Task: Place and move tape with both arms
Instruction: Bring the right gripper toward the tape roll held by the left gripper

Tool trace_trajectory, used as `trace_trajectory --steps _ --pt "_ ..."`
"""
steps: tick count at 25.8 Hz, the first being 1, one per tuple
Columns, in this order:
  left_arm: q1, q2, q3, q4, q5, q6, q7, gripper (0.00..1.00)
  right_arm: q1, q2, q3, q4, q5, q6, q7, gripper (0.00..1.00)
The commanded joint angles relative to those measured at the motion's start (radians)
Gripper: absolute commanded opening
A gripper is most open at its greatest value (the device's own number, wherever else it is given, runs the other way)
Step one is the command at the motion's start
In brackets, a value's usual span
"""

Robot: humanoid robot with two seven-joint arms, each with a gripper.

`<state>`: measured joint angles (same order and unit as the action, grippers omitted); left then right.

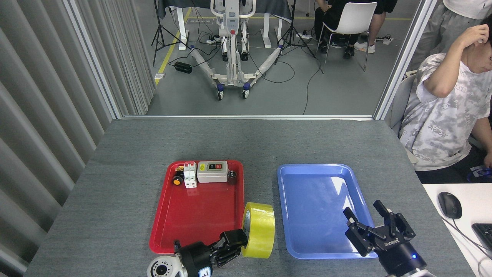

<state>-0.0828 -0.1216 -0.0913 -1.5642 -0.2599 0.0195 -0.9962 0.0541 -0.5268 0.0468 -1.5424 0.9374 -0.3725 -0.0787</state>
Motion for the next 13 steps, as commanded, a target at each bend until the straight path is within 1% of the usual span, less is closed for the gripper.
trace_trajectory --steps 1,2,3,4,5,7,8,11,13 --pt "-0.008 0.0 -0.012 0.016 -0.002 0.002 0.018 0.06 0.007 -0.176 0.067 0.001 -0.307 -0.184 0.017 1.0" --pt "-0.008 0.0 -0.012 0.016 -0.002 0.0 0.018 0.07 0.007 -0.216 0.091 0.004 -0.381 -0.233 0.017 1.0" --pt "-0.009 0.0 -0.012 0.016 -0.002 -0.003 0.016 0.07 0.006 -0.249 0.11 0.008 -0.439 -0.282 0.019 1.0" --pt "-0.011 0.0 -0.012 0.016 -0.002 -0.004 0.016 0.07 0.003 -0.272 0.122 0.015 -0.483 -0.327 0.022 1.0" --pt "-0.011 0.0 -0.012 0.016 -0.001 -0.007 0.016 0.07 -0.002 -0.286 0.131 0.021 -0.503 -0.365 0.022 1.0" --pt "-0.012 0.0 -0.012 0.013 0.01 -0.01 0.008 0.07 -0.008 -0.286 0.159 0.041 -0.502 -0.413 0.03 1.0" --pt "-0.012 0.0 -0.012 0.012 0.013 -0.015 0.002 0.07 -0.02 -0.283 0.179 0.05 -0.502 -0.413 0.059 1.0" --pt "-0.009 0.007 -0.012 0.016 0.057 -0.072 -0.028 0.07 -0.082 -0.266 0.266 0.079 -0.502 -0.413 0.174 1.0" --pt "-0.002 0.013 -0.012 0.016 0.096 -0.113 -0.048 0.07 -0.132 -0.243 0.314 0.11 -0.493 -0.413 0.208 1.0"
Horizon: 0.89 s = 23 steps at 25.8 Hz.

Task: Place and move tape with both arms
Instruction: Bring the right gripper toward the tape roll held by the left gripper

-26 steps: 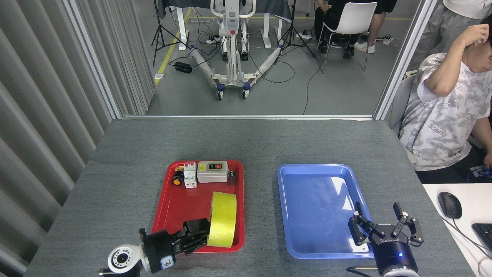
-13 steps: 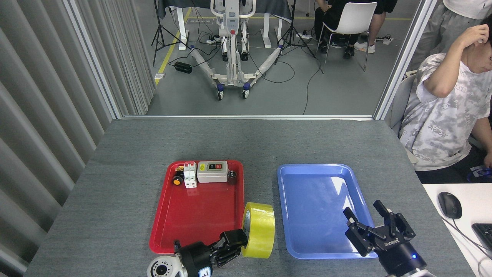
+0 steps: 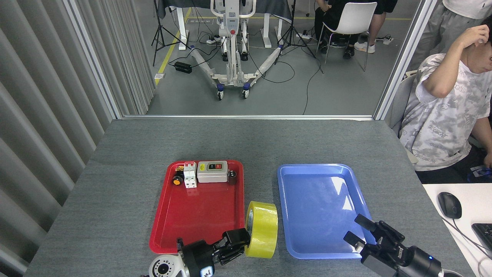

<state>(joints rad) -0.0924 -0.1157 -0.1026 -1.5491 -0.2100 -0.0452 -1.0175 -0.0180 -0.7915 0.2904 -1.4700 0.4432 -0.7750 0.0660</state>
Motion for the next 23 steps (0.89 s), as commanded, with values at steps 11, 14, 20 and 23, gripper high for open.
trace_trajectory --steps 11,14,20,23 --pt "0.03 0.001 -0.042 0.0 0.1 -0.147 -0.113 0.07 -0.184 0.031 0.158 0.039 0.199 -0.01 0.069 0.99" --pt "0.028 -0.001 -0.042 0.001 0.101 -0.147 -0.113 0.07 -0.204 0.029 0.153 0.025 0.226 -0.01 0.069 0.98" --pt "0.02 -0.001 -0.04 0.017 0.101 -0.147 -0.113 0.07 -0.206 0.014 0.153 -0.046 0.259 -0.01 0.069 0.97" --pt "0.02 -0.001 -0.04 0.017 0.101 -0.148 -0.113 0.07 -0.177 -0.064 0.158 -0.11 0.247 -0.01 0.063 0.98"
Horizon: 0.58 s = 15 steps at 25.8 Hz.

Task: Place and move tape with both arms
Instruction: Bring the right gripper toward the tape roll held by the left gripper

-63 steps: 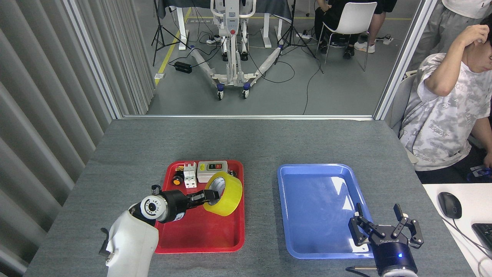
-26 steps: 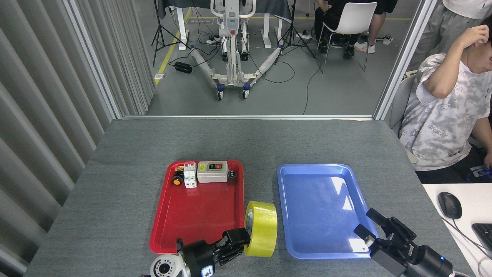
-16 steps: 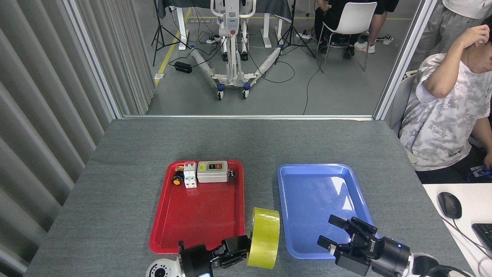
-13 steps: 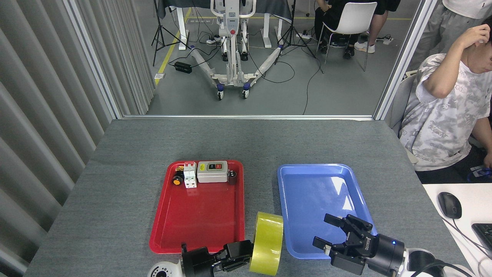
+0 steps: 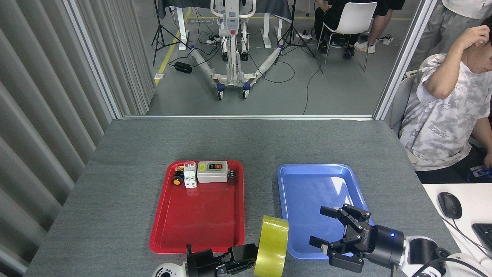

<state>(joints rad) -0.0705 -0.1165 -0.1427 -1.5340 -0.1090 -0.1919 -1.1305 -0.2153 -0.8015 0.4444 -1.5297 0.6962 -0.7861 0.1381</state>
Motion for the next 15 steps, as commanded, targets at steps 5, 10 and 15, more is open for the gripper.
trace_trajectory --steps 5,10,15 --pt "-0.002 0.001 0.0 0.002 0.0 -0.001 -0.002 0.07 0.045 -0.056 0.005 -0.066 -0.014 0.001 -0.011 0.98" --pt "-0.002 0.005 0.0 0.002 0.0 -0.003 -0.002 0.07 0.039 -0.025 0.007 -0.079 -0.007 0.001 -0.005 0.97" --pt "-0.002 0.006 0.002 0.002 0.002 -0.012 -0.003 0.07 0.031 0.048 0.01 -0.078 0.028 0.001 0.0 0.88"
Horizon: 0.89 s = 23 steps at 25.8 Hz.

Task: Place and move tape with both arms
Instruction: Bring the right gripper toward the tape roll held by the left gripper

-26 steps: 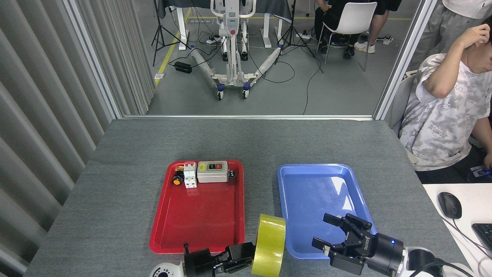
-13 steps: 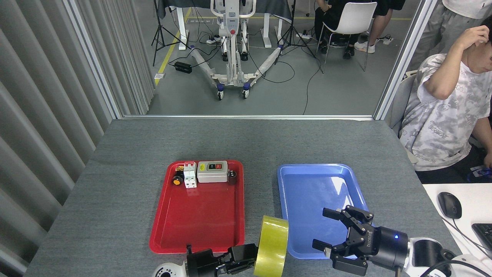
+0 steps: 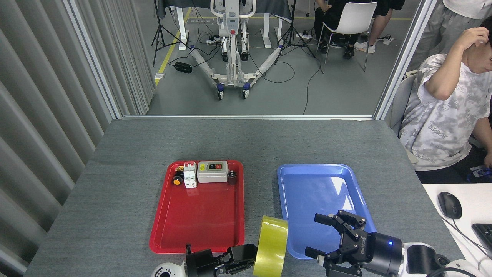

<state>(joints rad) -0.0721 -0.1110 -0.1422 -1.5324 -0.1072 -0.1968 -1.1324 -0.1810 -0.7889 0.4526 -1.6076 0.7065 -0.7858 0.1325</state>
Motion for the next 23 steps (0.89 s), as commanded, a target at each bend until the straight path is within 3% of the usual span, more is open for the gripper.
trace_trajectory --steps 1,7,13,17,23 --pt "0.0 0.002 0.001 0.0 0.001 -0.012 -0.001 0.07 -0.003 0.048 0.001 0.0 0.025 0.0 0.007 0.87" --pt "-0.003 0.002 0.004 0.017 0.0 -0.018 -0.001 0.07 -0.045 0.125 0.015 0.021 0.08 0.0 0.007 0.86" --pt "-0.008 0.002 0.004 0.021 0.0 -0.018 -0.001 0.07 -0.081 0.154 0.063 0.028 0.103 0.0 0.009 0.83" --pt "-0.012 0.002 0.009 0.028 0.0 -0.018 -0.001 0.07 -0.083 0.152 0.07 0.032 0.108 0.0 0.007 0.75" --pt "-0.018 0.004 0.015 0.041 0.001 -0.03 -0.001 0.07 -0.084 0.158 0.072 0.035 0.108 0.0 0.007 0.55"
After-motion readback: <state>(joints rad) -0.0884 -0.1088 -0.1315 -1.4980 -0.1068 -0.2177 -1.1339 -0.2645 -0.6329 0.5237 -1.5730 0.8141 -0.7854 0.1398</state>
